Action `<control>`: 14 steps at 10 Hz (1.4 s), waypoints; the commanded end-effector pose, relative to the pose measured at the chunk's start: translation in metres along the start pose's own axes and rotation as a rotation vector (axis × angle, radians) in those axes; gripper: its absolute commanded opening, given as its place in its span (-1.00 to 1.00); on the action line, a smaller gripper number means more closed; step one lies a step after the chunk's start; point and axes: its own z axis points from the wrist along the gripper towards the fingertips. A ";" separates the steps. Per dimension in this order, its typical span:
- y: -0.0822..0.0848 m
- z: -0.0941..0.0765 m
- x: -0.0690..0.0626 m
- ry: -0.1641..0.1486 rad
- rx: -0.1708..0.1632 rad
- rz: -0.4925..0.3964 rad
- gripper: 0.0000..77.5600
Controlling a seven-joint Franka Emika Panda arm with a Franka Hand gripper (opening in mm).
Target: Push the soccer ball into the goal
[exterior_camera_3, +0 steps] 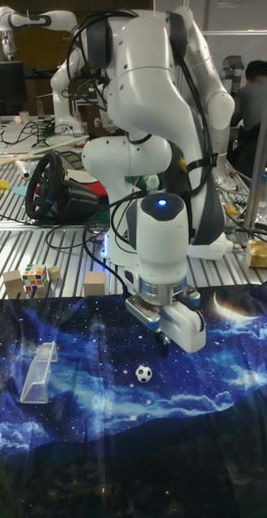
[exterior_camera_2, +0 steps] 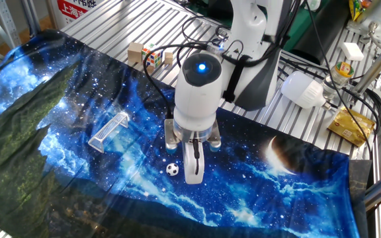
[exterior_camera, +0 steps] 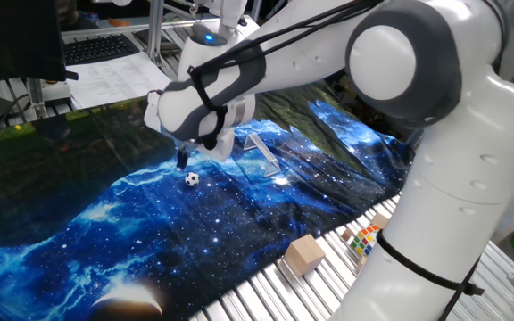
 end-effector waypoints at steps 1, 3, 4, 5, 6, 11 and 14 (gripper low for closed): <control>-0.003 0.009 -0.003 -0.009 -0.013 0.021 -1.00; -0.004 0.013 -0.004 -0.013 -0.019 0.023 -1.00; -0.004 0.013 -0.004 -0.013 -0.019 0.023 -1.00; -0.005 0.014 -0.003 -0.012 -0.019 0.020 -1.00; -0.005 0.014 -0.003 -0.017 -0.018 0.024 -1.00; -0.005 0.013 -0.002 -0.046 -0.007 0.035 -1.00; -0.005 0.013 -0.002 0.002 -0.035 0.065 -1.00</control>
